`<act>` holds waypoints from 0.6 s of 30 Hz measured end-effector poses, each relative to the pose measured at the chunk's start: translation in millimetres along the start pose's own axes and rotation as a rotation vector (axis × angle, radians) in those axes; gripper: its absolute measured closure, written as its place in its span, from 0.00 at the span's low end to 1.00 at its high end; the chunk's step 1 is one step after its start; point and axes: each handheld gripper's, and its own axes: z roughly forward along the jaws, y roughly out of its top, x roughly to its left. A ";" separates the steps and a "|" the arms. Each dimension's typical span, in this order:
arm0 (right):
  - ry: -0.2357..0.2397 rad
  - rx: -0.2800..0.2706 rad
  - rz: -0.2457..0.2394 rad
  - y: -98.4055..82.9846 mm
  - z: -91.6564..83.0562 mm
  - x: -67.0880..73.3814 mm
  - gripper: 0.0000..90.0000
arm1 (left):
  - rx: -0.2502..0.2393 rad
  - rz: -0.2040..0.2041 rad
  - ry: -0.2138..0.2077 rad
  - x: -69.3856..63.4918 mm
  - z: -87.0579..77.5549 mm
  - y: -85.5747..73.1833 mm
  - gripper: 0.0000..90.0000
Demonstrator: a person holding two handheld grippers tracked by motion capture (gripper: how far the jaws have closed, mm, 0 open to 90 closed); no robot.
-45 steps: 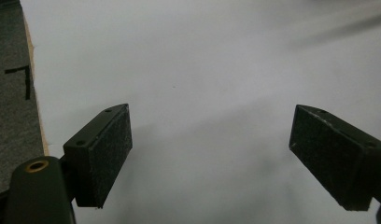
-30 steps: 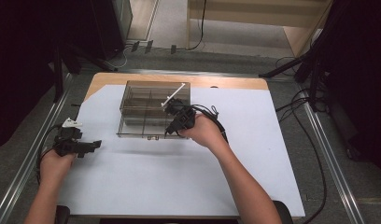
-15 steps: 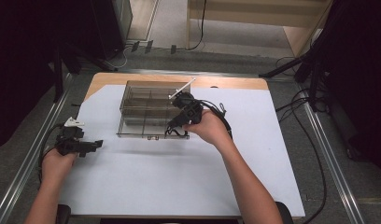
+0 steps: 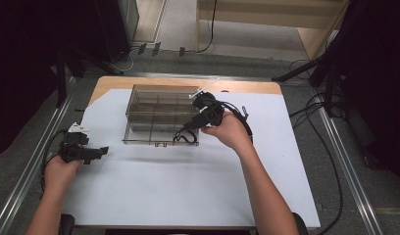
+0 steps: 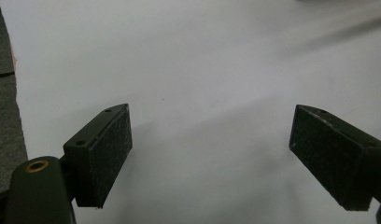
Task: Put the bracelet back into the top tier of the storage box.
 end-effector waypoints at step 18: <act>-0.047 -0.073 0.025 -27.0 -27.1 -31.2 0.44 | 0.003 0.014 -0.016 -3.9 6.1 7.8 0.16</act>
